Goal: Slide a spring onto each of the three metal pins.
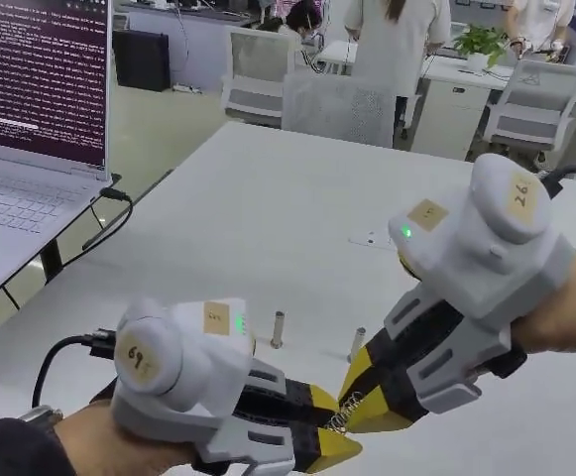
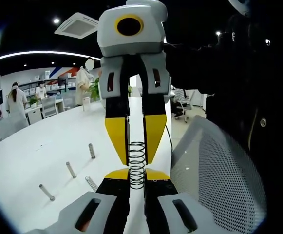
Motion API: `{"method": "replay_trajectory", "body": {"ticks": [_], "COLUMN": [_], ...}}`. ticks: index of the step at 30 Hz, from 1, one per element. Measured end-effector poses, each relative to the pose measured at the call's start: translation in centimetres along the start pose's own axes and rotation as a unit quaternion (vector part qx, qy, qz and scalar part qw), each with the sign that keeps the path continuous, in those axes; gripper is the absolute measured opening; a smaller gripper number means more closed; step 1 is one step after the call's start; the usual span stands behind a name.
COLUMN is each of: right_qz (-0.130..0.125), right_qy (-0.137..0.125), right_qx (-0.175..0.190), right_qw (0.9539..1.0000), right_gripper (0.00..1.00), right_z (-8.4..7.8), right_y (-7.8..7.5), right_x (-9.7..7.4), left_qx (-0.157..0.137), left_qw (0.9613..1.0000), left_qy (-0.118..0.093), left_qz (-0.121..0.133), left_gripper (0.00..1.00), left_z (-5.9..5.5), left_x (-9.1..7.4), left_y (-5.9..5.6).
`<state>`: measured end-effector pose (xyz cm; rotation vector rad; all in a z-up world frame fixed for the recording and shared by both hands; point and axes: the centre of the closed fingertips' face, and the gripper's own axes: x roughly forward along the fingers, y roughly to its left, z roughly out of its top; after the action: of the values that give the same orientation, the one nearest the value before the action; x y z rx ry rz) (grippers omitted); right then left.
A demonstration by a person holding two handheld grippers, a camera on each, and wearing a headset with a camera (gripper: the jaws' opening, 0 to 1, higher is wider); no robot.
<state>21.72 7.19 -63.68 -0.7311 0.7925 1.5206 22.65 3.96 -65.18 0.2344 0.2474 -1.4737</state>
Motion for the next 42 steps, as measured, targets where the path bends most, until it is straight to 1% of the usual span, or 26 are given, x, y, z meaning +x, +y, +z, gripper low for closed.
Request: {"method": "replay_trajectory", "body": {"ticks": [2,5,8,9,10,11,12,13,15,17,18,25,29,31,35,36,42], "right_qz": [0.000,0.000,0.002,0.002,-0.004,-0.002,-0.002,-0.003,-0.003,-0.002,-0.004,-0.004,-0.005,-0.002,-0.002,-0.003,-0.002], "right_qy": [0.001,0.005,0.007,0.010,0.012,0.013,0.013,0.012,0.015,0.018,0.018,0.018,0.016,0.014,0.021,0.021,0.025], "right_qx": [-0.009,-0.011,-0.009,-0.010,-0.014,-0.013,-0.012,-0.013,-0.013,-0.010,-0.012,-0.008,-0.006,-0.003,-0.003,-0.004,-0.005], "right_qw": [1.0000,0.9999,0.9999,0.9999,0.9998,0.9998,0.9998,0.9998,0.9998,0.9998,0.9998,0.9998,0.9998,0.9999,0.9998,0.9998,0.9997], "right_gripper": [0.08,0.08,0.08,0.08,0.08,0.08,0.08,0.08,0.08,0.08,0.08,0.08,0.08,0.09,0.09,0.09,0.09], "right_z": [0.05,0.03,0.04,0.00,0.00,-0.03,-0.03,0.03,-0.08,-0.13,-0.12,0.01,0.11,0.14,-0.19,-0.20,-0.31], "right_y": [0.03,0.12,0.17,0.16,0.00,0.03,0.04,-0.01,0.04,0.15,0.11,0.03,-0.13,-0.08,-0.12,-0.13,-0.04], "right_x": [0.08,-0.01,-0.12,-0.15,-0.22,-0.25,-0.28,-0.31,-0.30,-0.30,-0.31,-0.40,-0.40,-0.39,-0.16,-0.13,0.00], "left_qx": [-0.001,-0.007,-0.002,-0.005,-0.006,-0.007,-0.011,-0.007,-0.003,0.003,0.004,0.014,0.012,0.010,0.008,0.009,0.007], "left_qw": [1.0000,1.0000,1.0000,1.0000,1.0000,0.9999,0.9998,0.9999,1.0000,0.9999,0.9999,0.9998,0.9998,0.9999,0.9999,0.9999,0.9999], "left_qy": [-0.001,-0.004,-0.008,-0.003,0.000,0.011,0.013,0.007,0.007,0.014,0.015,0.012,0.011,0.007,0.003,0.007,0.009], "left_qz": [0.000,-0.003,-0.003,-0.005,-0.004,-0.008,-0.010,-0.007,-0.003,0.004,0.002,0.004,0.005,0.006,0.007,0.007,0.006], "left_gripper": [0.02,0.03,0.04,0.04,0.07,0.09,0.10,0.10,0.07,0.04,0.03,0.02,0.02,0.02,0.02,0.02,0.02], "left_z": [0.10,0.12,0.26,0.16,0.06,-0.32,-0.38,-0.24,-0.20,-0.42,-0.50,-0.39,-0.38,-0.27,0.00,-0.09,-0.15], "left_x": [0.03,0.00,-0.04,-0.03,0.00,0.02,0.04,0.04,0.02,0.00,0.05,0.04,0.08,0.01,-0.01,0.00,0.09], "left_y": [-0.01,-0.11,-0.17,-0.30,-0.25,-0.43,-0.55,-0.51,-0.34,0.00,-0.07,-0.08,-0.03,-0.05,-0.02,0.01,-0.08]}}
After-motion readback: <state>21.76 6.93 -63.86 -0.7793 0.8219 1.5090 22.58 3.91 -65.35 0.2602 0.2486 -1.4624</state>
